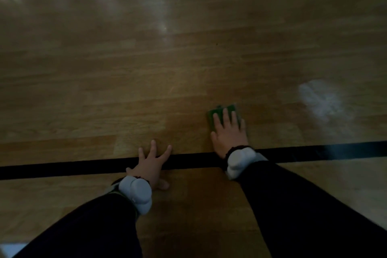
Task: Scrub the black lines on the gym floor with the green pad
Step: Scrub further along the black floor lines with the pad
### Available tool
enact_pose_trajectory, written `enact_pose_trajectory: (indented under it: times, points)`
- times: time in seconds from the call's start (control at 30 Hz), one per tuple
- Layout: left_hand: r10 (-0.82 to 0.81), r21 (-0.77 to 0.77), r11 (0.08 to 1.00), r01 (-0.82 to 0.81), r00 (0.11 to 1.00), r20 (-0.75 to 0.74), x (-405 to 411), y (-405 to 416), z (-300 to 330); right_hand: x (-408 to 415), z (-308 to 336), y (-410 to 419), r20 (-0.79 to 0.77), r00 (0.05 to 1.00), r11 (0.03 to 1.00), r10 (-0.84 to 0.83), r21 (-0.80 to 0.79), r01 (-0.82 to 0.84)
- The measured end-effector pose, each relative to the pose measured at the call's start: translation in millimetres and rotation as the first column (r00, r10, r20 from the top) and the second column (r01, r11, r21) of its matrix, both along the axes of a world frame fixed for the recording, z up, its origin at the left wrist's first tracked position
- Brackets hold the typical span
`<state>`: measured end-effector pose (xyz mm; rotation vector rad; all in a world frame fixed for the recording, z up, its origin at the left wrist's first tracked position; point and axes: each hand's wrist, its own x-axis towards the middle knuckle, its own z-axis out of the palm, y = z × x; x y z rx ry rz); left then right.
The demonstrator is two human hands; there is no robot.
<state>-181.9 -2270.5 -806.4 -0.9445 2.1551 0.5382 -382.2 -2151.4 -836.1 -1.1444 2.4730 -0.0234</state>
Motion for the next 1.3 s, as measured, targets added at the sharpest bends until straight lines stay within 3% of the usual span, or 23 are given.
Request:
enact_pose_trajectory:
  times: [0.23,0.5,0.67,0.87,0.93,1.03,1.17,1.3]
  points:
    - [0.098,-0.071,0.992,-0.101,0.994,-0.043,0.6,5.4,-3.6,91.6,-12.1,-22.7,0.058,0.934,0.935,0.353,-0.052,-0.351]
    - [0.134,-0.064,0.988,-0.140,0.987,-0.088,6.9,7.8,-3.3,87.1,-3.9,-13.7,0.123,0.910,0.918,0.395,-0.070,-0.390]
    - [0.125,-0.053,0.990,-0.131,0.986,-0.106,9.7,5.9,-3.1,61.0,-2.5,1.4,0.099,0.958,0.962,0.269,-0.079,-0.262]
    - [0.112,-0.060,0.991,-0.119,0.987,-0.113,10.6,7.8,-2.3,1.1,3.0,33.9,0.068,0.989,0.992,-0.130,0.007,0.129]
    - [0.113,-0.077,0.990,-0.121,0.988,-0.106,10.5,11.3,-0.9,8.6,2.0,36.6,0.022,0.985,0.986,-0.169,0.010,0.168]
    - [0.076,-0.124,0.988,-0.087,0.993,-0.091,7.0,16.2,0.8,35.7,2.0,32.8,0.061,0.995,0.996,-0.085,-0.016,0.086]
    - [0.025,-0.208,0.977,-0.046,0.995,-0.100,2.1,29.0,4.0,87.7,5.6,24.5,0.128,0.979,0.987,0.158,0.004,-0.160]
    - [-0.062,-0.194,0.981,0.028,0.983,-0.171,-8.0,55.1,8.1,86.9,21.2,18.2,0.328,0.914,0.967,0.240,0.002,-0.255]
